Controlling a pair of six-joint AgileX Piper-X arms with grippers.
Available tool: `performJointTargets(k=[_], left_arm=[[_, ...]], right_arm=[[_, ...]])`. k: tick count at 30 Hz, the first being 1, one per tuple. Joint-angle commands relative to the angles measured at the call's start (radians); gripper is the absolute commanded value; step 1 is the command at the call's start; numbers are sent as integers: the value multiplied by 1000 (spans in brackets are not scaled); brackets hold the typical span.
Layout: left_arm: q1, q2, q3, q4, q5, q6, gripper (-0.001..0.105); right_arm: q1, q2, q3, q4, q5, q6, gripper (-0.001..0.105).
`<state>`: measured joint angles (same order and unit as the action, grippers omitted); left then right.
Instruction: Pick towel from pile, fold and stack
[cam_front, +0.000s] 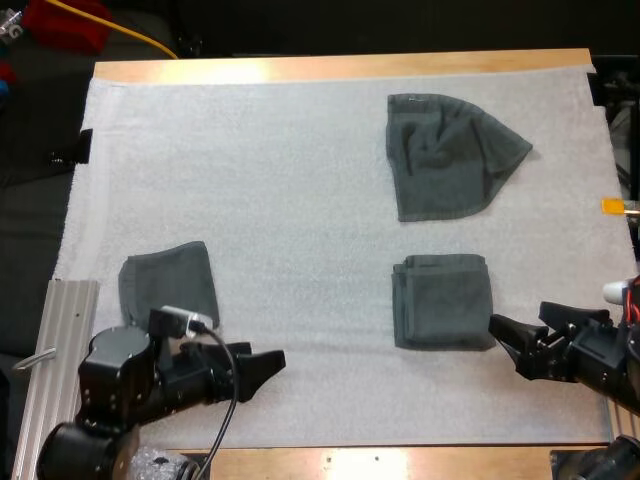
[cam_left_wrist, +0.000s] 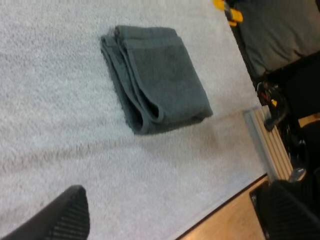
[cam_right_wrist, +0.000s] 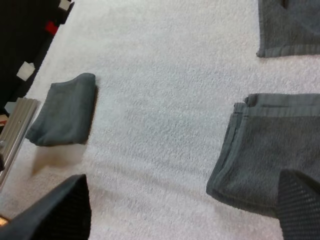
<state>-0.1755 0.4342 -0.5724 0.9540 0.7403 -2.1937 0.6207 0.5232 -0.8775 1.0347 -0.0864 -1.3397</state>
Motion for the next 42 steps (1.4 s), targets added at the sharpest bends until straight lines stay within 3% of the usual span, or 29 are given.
performJointTargets(k=[1, 8, 11, 22, 35, 42], left_arm=[[1, 18, -6, -29, 21, -7, 71], [-73, 142, -6, -84, 22, -7, 71], [-139, 201, -6, -132, -16, -33, 71], [-354, 517, -6, -535, -135, -236, 71], [-387, 891, -6, -849, -130, -354, 71], [-387, 1068, -10, -989, -61, -406, 71]], right_arm=[[2, -2, -1, 1, -6, -9, 74], [2, -2, -1, 1, -6, -9, 74], [2, -2, -1, 1, -6, -9, 74], [2, -2, -1, 1, -6, -9, 74], [2, -2, -1, 1, -6, -9, 74], [2, -2, -1, 1, -6, -7, 74]])
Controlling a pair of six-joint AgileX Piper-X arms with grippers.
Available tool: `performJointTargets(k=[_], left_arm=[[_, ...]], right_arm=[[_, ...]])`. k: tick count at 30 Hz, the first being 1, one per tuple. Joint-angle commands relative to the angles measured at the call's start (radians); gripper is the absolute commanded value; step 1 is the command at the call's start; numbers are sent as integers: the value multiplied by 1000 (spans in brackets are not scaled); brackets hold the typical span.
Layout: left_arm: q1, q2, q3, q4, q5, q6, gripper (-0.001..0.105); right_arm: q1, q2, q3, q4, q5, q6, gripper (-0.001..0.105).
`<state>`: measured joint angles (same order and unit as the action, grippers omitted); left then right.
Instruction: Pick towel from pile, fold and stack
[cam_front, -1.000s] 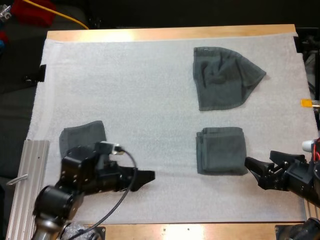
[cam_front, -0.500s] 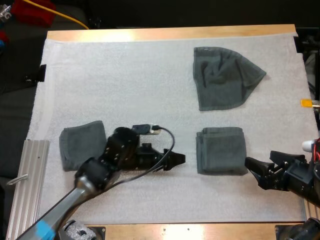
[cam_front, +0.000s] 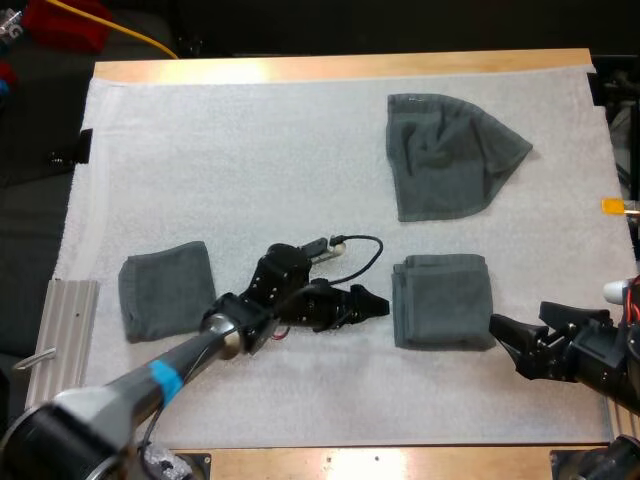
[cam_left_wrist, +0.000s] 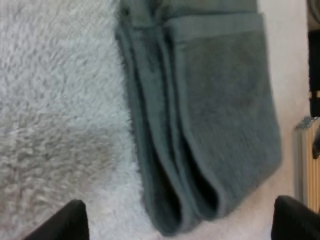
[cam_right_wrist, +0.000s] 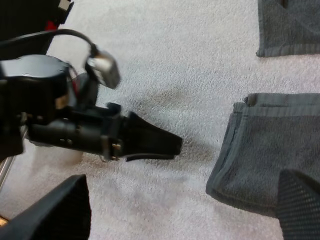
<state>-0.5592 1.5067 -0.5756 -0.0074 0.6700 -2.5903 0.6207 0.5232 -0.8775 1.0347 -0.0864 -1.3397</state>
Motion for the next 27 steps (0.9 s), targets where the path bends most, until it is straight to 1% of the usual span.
performJointTargets(k=[1, 5, 9, 11, 17, 19, 21, 23, 25, 27], left_arm=[[-3, 19, -14, -32, 15, -9, 71], [-3, 87, -46, -43, 47, 10, 71], [-13, 150, -108, -43, 98, 29, 71], [-28, 172, -135, -36, 106, 33, 71], [-88, 226, -233, 51, 71, 42, 71], [-96, 238, -266, 122, 40, 54, 71], [-97, 245, -286, 164, 36, 68, 71], [-97, 245, -293, 191, 31, 70, 71], [-97, 245, -293, 197, 41, 83, 71], [-97, 245, -293, 218, 19, 85, 71]], right_arm=[[2, -2, -1, 1, -6, -7, 74], [2, -2, -1, 1, -6, -7, 74], [2, -2, -1, 1, -6, -2, 74], [2, -2, -1, 1, -6, -2, 74], [2, -2, -1, 1, -6, 4, 74], [2, -2, -1, 1, -6, 6, 74], [2, -2, -1, 1, -6, 14, 74], [2, -2, -1, 1, -6, 15, 74], [2, -2, -1, 1, -6, 15, 74], [2, -2, -1, 1, -6, 15, 74]])
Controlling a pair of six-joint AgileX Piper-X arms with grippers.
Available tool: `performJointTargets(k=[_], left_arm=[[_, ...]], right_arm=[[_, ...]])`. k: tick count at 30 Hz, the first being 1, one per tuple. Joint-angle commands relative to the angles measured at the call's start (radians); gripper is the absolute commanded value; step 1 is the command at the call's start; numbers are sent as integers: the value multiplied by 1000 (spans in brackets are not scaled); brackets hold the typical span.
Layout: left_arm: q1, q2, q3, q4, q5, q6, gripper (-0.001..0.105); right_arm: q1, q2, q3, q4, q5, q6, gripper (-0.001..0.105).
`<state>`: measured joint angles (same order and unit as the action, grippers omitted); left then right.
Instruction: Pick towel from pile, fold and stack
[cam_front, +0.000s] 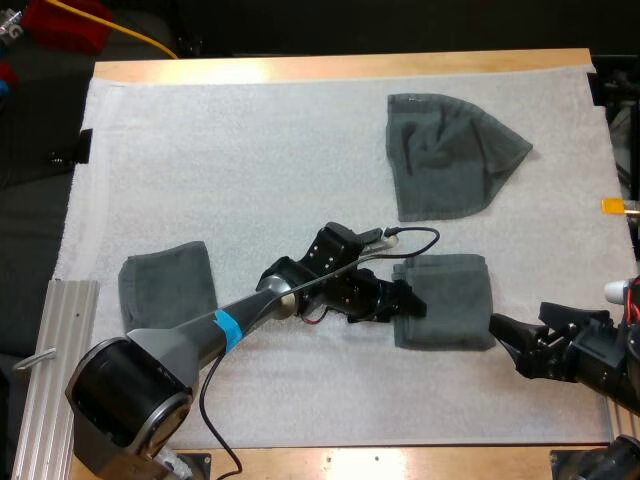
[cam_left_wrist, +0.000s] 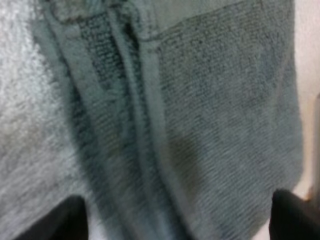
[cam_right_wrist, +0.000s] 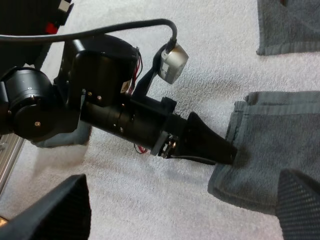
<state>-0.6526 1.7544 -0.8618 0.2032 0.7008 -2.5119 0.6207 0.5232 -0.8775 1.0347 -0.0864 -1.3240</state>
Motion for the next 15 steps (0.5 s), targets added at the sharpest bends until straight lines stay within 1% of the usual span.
performJointTargets(k=[1, 5, 9, 11, 15], left_arm=[[-4, -3, -7, 12, -17, 8, 71], [-4, -3, -9, 12, -17, -9, 71], [-4, 0, -13, 13, -13, -83, 71], [-4, 10, -25, 21, 16, -106, 71], [-5, 63, -93, 50, 120, -155, 71]], right_arm=[[2, -2, -1, 1, -6, -1, 74], [2, -2, -1, 1, -6, -1, 74], [2, -2, -1, 1, -6, -1, 74], [2, -2, -1, 1, -6, 1, 74], [2, -2, -1, 1, -6, 9, 74]])
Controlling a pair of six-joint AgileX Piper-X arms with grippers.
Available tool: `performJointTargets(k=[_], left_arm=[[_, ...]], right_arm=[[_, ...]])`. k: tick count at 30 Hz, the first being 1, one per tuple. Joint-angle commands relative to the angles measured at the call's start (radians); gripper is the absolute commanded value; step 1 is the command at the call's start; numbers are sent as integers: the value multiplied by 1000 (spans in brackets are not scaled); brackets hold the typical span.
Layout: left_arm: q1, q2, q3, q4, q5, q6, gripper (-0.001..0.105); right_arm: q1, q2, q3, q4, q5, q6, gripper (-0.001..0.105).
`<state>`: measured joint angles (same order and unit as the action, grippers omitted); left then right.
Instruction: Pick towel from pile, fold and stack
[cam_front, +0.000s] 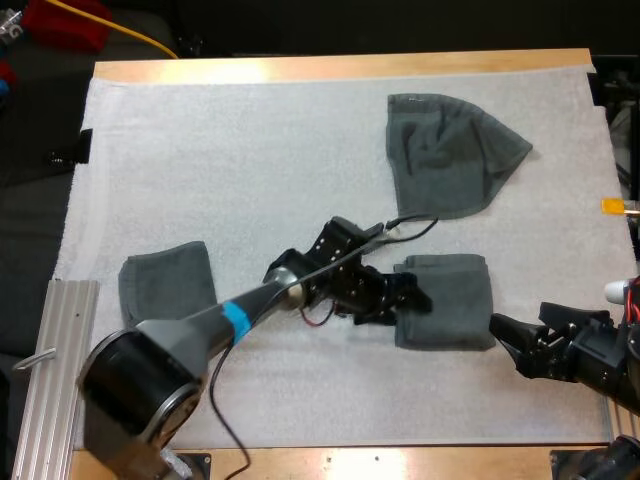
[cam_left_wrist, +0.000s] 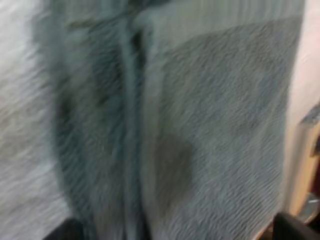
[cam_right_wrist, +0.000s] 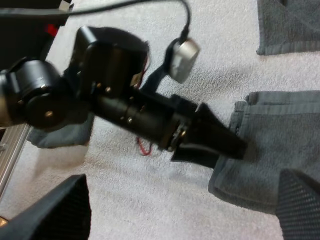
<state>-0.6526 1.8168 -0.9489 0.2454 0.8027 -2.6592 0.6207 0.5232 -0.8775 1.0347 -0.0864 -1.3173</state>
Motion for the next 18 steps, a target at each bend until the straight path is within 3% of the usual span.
performJointTargets(k=[1, 6, 11, 18], left_arm=[[-7, 16, -31, 35, 34, -11, 71], [-7, 68, -124, 142, 74, 13, 71], [-7, 74, -151, 129, 95, 16, 68], [-28, 84, -158, 86, 124, -14, 36]], right_arm=[[2, -2, -1, 1, -6, 10, 74], [2, -2, -1, 1, -47, 15, 74], [2, -2, -1, 1, -52, 15, 74], [2, -2, -1, 1, -52, 15, 74]])
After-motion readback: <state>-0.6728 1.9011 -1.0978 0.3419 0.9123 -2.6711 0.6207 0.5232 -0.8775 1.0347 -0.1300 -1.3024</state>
